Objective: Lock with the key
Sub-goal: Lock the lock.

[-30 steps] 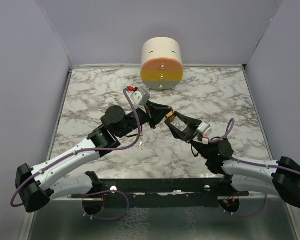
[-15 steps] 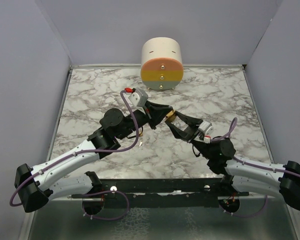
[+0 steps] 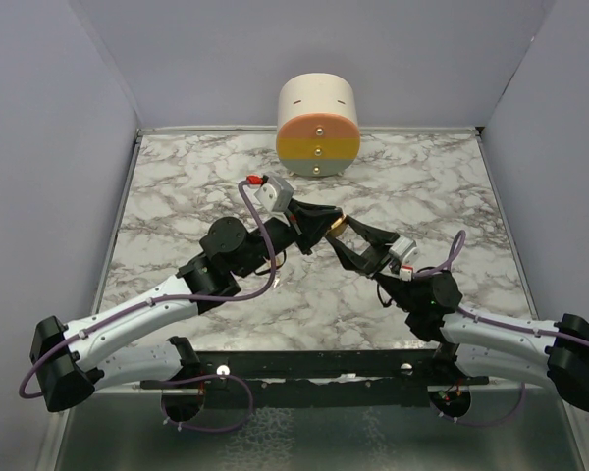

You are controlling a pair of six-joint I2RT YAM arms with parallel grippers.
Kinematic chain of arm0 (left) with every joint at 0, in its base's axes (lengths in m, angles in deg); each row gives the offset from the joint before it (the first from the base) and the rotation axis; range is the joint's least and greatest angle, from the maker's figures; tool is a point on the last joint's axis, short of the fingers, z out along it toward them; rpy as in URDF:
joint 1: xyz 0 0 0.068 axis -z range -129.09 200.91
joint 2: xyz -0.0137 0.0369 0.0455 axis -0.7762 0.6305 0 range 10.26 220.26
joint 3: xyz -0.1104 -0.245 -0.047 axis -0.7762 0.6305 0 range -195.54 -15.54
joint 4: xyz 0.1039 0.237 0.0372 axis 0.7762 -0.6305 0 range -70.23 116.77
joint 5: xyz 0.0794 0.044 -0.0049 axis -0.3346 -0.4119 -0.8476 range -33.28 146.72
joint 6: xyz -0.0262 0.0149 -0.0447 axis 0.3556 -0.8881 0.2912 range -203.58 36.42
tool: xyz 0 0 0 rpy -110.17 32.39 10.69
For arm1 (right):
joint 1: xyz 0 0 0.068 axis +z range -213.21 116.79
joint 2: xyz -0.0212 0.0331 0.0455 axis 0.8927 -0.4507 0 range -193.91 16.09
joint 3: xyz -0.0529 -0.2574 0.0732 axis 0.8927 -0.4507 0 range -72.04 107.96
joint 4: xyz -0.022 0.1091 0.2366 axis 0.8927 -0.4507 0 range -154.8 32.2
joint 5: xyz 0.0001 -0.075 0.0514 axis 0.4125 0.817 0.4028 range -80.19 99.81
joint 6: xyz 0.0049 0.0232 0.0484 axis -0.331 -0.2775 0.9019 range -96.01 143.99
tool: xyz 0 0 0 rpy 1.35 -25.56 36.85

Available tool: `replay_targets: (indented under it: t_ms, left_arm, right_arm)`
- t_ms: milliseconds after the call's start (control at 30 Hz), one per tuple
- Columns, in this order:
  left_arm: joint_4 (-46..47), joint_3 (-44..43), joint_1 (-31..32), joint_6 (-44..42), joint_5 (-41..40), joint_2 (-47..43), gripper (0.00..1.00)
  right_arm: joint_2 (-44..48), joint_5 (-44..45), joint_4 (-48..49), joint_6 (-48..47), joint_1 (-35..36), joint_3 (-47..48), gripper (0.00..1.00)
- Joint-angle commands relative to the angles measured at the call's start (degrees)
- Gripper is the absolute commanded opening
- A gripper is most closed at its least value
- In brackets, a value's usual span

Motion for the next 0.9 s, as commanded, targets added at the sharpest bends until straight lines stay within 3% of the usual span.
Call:
replay_targets:
  t_ms: [0,767,800,867]
  left_arm:
    - [-4.2,2.4,2.8,1.8,3.5,1.1,0.00]
    - [0.4,9.4,3.6,2.4,2.1,-0.6,0.00]
    - [0.5,9.4,3.6,2.4,2.3,-0.8,0.01]
    - [0.6,9.4,3.6,1.8,2.6,-1.4,0.17]
  right_arm:
    - [0.5,6.4,11.1,-0.2,-0.3,4.1,0.01]
    - [2.5,9.7,16.3,1.3,-0.3,7.8,0.01]
    - [2.4,9.5,15.8,1.2,-0.3,8.1,0.01]
    - [2.3,8.7,14.5,1.1,-0.4,8.5,0.01]
